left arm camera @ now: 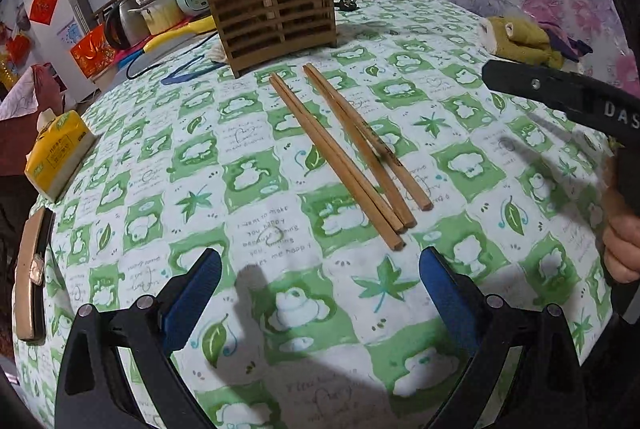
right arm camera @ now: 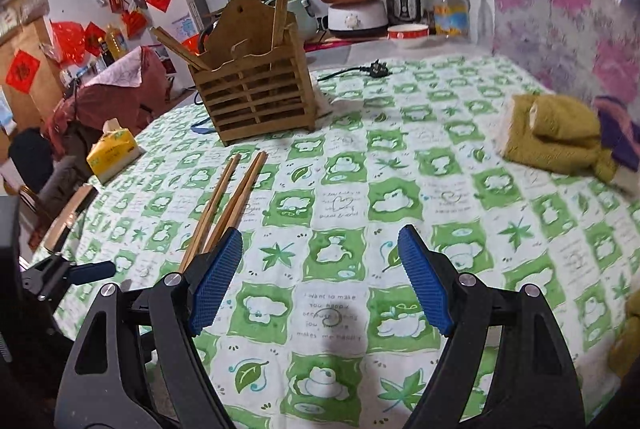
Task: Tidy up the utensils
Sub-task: 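Withdraw both open tools from the caddy toward the remaining chopsticks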
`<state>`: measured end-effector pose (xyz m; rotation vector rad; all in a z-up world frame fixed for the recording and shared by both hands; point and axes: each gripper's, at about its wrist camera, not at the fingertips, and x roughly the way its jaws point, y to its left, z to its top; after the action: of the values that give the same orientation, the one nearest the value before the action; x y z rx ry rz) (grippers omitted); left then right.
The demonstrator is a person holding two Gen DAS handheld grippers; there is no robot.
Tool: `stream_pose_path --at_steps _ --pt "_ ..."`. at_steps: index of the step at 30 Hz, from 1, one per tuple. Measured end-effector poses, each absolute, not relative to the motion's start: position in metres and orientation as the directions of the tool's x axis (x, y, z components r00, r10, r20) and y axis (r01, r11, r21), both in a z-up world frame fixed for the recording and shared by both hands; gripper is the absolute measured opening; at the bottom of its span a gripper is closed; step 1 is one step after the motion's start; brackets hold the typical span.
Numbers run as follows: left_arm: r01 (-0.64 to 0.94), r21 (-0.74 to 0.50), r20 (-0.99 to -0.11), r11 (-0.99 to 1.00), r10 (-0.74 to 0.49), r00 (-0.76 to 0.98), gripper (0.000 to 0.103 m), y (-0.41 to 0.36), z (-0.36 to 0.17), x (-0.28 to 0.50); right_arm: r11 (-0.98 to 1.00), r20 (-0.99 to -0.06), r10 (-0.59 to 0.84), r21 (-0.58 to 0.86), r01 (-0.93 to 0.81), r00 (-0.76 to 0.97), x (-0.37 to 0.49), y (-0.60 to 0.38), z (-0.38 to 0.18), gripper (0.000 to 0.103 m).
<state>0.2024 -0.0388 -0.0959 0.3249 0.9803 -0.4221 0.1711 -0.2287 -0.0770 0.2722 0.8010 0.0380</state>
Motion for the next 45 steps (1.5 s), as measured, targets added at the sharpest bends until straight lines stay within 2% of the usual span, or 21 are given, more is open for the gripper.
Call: stream_pose_path --at_steps 6,10,14,23,25,27,32,34,39,40,42,43,45 --pt "0.447 0.111 -0.855 0.887 -0.144 0.498 0.097 -0.033 -0.099 0.219 0.937 -0.710 0.197 0.339 0.083 0.676 0.175 -0.239 -0.085 0.078" --pt "0.372 0.138 -0.846 0.918 -0.086 0.525 0.097 -0.012 -0.098 0.230 0.937 -0.710 0.210 0.343 0.070 0.672 0.176 -0.236 -0.086 0.078" --pt "0.312 0.064 -0.864 0.948 -0.104 0.493 0.097 0.005 -0.099 0.241 0.938 -0.712 0.220 0.342 0.055 0.667 0.178 -0.234 -0.086 0.078" --pt "0.311 -0.020 -0.884 0.950 -0.162 0.438 0.097 0.011 -0.105 0.250 0.948 -0.739 0.256 0.318 -0.011 0.624 0.180 -0.220 -0.088 0.078" --pt "0.314 -0.010 -0.885 0.949 -0.154 0.440 0.098 0.008 -0.106 0.250 0.955 -0.760 0.271 0.287 -0.070 0.590 0.181 -0.207 -0.090 0.078" --pt "0.313 -0.012 -0.884 0.950 -0.156 0.440 0.098 0.008 -0.106 0.249 0.973 -0.777 0.232 0.193 -0.130 0.586 0.177 -0.189 -0.088 0.078" --pt "0.314 -0.012 -0.884 0.949 -0.157 0.440 0.098 0.007 -0.106 0.249 0.946 -0.788 0.104 -0.109 -0.304 0.607 0.161 -0.129 -0.088 0.078" --pt "0.314 -0.011 -0.884 0.949 -0.156 0.440 0.098 0.007 -0.106 0.249 0.933 -0.792 0.108 -0.128 -0.336 0.601 0.160 -0.123 -0.089 0.078" --pt "0.314 -0.011 -0.884 0.949 -0.156 0.441 0.098 0.007 -0.106 0.249 0.947 -0.838 0.121 -0.063 -0.314 0.532 0.174 -0.134 -0.098 0.076" --pt "0.314 -0.011 -0.884 0.949 -0.156 0.441 0.098 0.006 -0.106 0.249 0.962 -0.844 0.095 -0.059 -0.267 0.528 0.179 -0.139 -0.099 0.074" --pt "0.313 -0.011 -0.884 0.950 -0.156 0.441 0.098 0.006 -0.106 0.248 0.987 -0.837 0.027 -0.064 -0.146 0.547 0.180 -0.152 -0.100 0.065" --pt "0.313 -0.010 -0.884 0.950 -0.155 0.441 0.098 0.005 -0.106 0.248 0.997 -0.830 0.019 -0.026 -0.073 0.557 0.180 -0.167 -0.098 0.064" --pt "0.313 -0.011 -0.884 0.950 -0.156 0.441 0.098 0.006 -0.106 0.248 0.995 -0.809 0.096 0.093 -0.035 0.579 0.177 -0.189 -0.094 0.064"
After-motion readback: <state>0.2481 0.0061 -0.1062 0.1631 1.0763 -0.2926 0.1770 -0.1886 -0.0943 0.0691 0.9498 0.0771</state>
